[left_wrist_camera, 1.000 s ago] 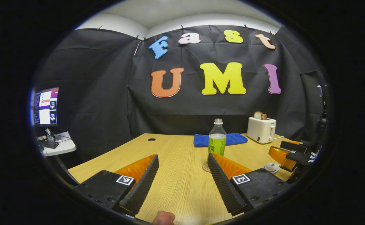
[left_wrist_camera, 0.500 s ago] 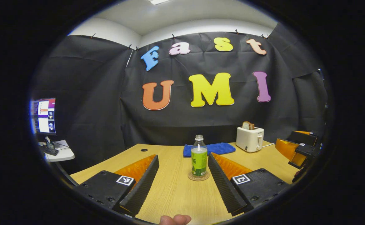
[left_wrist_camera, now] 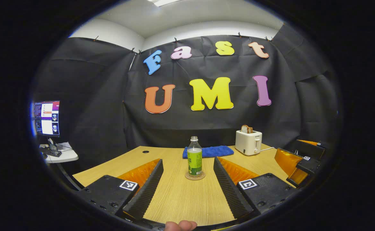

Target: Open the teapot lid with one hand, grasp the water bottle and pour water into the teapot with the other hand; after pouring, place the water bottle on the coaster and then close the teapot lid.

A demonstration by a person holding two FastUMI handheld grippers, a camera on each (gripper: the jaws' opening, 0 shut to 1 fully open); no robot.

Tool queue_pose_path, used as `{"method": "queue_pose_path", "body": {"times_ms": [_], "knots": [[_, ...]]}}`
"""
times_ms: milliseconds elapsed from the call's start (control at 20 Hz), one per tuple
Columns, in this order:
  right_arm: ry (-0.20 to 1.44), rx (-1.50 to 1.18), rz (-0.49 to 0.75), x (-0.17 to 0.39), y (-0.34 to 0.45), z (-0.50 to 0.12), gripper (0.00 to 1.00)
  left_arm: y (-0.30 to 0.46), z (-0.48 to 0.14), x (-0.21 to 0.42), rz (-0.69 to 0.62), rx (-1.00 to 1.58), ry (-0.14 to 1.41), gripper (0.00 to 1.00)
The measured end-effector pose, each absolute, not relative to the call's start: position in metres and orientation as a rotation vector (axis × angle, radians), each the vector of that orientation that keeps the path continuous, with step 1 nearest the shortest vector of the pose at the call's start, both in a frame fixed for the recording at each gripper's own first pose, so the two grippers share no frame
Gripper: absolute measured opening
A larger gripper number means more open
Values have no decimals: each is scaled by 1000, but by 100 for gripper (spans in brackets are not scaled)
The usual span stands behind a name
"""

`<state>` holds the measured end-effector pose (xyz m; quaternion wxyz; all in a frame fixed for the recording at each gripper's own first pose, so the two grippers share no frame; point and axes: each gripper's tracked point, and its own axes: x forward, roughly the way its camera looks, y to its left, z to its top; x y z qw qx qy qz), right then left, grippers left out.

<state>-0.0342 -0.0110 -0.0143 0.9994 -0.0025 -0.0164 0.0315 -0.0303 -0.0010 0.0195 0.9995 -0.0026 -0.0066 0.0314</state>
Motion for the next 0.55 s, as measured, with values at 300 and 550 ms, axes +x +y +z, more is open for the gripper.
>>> {"method": "queue_pose_path", "body": {"times_ms": [300, 550], "knots": [[-35, -16, 68, -36, 3, -10, 96, 10, 13, -28, 65, -33, 4, 98], [-29, -26, 67, -32, 13, -11, 97, 16, 10, -26, 76, -37, 11, 98]]}}
